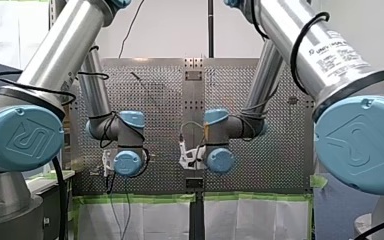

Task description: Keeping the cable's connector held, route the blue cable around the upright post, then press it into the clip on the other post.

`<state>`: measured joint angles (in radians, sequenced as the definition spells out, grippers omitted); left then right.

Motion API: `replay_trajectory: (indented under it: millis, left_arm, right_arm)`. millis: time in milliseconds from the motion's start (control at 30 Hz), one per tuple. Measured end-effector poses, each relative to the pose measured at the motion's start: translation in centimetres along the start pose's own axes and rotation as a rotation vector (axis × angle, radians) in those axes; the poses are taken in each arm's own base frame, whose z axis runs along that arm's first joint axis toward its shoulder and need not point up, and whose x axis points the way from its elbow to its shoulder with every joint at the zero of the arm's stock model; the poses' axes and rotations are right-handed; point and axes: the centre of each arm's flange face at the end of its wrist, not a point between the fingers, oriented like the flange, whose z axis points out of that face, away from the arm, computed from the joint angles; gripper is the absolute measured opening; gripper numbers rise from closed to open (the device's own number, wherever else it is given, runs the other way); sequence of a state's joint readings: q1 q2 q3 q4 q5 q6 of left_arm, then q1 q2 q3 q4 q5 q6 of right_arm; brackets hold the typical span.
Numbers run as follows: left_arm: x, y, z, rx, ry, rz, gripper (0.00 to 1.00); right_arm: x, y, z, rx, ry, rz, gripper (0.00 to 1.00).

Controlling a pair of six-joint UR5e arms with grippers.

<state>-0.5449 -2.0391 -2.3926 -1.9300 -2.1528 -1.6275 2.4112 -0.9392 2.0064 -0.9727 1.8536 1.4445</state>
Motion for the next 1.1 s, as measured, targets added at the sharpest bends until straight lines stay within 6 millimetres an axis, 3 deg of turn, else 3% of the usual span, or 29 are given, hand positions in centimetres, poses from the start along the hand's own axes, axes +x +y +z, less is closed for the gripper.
replay_trajectory:
  millis: [300, 633, 1100]
  left_arm:
    - [0.0, 0.0, 0.0, 0.0, 0.0, 0.0, 0.0]
    - [-0.2, 0.1, 0.1, -0.006, -0.001, 0.005, 0.0]
    - [-4.1, 0.8, 0.4, -0.03, -0.003, -0.01, 0.0]
  right_arm:
    - [-1.6, -0.1, -1.1, 0.016, -0.103, -0.033, 0.0]
    - [-1.7, 0.1, -1.1, 0.013, -0.124, -0.045, 0.0]
    - [6.2, -0.5, 0.5, 0.068, -0.012, 0.03, 0.0]
